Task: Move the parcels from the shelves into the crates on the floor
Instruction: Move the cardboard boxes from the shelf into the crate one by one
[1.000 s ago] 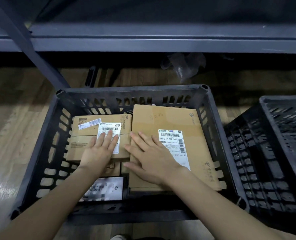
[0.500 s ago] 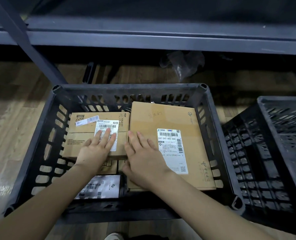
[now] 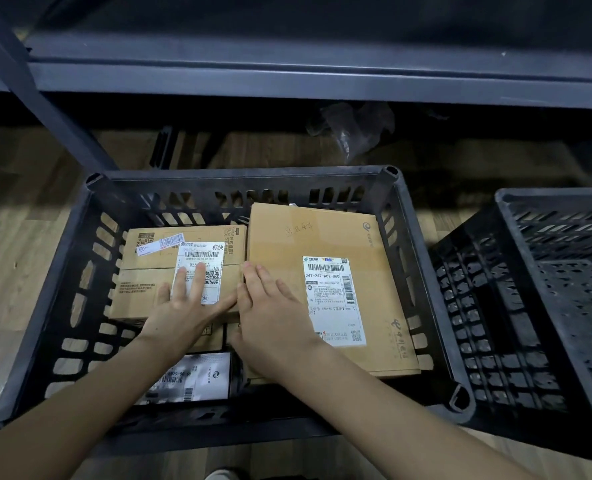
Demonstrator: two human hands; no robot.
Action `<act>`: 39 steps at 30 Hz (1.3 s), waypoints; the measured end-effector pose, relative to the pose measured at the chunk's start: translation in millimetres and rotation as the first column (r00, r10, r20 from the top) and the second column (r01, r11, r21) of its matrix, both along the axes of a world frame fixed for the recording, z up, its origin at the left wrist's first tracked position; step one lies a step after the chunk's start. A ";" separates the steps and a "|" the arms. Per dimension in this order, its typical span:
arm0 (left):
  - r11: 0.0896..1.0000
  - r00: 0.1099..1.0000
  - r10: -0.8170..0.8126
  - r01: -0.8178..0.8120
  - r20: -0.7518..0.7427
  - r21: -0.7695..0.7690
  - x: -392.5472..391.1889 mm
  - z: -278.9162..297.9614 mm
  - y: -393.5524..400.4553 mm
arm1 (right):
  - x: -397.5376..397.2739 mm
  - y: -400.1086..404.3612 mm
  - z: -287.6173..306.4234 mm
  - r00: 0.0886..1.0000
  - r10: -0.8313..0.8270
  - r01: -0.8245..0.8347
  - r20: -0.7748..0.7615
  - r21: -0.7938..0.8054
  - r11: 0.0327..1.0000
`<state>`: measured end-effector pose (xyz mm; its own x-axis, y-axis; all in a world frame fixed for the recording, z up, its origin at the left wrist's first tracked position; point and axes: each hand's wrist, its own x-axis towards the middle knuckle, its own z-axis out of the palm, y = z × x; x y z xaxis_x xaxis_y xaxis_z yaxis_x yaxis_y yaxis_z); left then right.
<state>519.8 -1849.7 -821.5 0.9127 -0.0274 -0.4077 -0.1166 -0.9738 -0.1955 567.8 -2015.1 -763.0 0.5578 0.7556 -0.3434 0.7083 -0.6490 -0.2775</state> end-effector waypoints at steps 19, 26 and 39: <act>0.921 0.841 -0.375 0.385 0.390 0.055 17.3 -2.7 -5.8 | 2.8 -10.0 -3.8 0.999 0.002 0.002 -0.051 0.090 0.996; 0.909 0.845 -0.386 0.417 0.370 -0.003 22.1 -6.0 2.3 | 3.0 -11.2 -6.9 0.999 -0.003 0.009 -0.047 0.120 0.993; 0.885 0.754 -0.444 0.454 0.485 0.104 13.8 -22.0 2.8 | -0.3 -13.3 -14.8 0.993 -0.114 0.114 -0.015 0.209 0.971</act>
